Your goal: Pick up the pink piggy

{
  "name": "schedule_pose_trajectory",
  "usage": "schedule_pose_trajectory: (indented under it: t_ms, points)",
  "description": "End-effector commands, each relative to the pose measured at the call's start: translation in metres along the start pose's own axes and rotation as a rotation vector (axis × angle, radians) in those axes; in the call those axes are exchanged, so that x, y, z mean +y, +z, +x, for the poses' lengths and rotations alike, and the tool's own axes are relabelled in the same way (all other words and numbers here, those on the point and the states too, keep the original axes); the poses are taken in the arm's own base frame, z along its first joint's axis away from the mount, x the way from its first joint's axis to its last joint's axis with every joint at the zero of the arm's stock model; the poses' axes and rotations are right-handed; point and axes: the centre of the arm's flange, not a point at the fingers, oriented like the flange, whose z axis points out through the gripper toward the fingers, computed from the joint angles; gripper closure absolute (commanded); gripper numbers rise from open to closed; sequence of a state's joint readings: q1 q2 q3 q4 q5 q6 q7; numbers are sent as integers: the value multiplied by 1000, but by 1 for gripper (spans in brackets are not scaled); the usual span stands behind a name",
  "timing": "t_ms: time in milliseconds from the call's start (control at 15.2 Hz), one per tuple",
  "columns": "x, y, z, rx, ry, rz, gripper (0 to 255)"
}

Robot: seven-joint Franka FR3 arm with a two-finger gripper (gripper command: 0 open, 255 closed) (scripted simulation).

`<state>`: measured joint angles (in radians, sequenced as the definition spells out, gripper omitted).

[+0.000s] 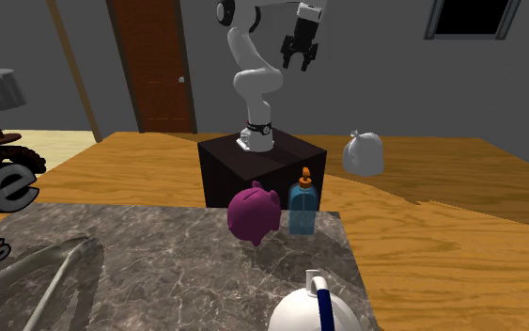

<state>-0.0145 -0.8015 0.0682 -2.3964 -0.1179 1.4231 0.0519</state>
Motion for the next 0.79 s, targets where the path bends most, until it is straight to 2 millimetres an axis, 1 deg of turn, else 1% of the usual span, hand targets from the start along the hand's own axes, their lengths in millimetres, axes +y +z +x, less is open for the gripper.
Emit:
schedule_pose_trajectory:
  t_ms: [0, 330, 726]
  points:
    - [0, 0, 0, 0, 0, 0, 0]
    - [14, 50, 41, 7, 156, 34, 0]
    - [36, 111, 87, 14, 343, 75, 0]
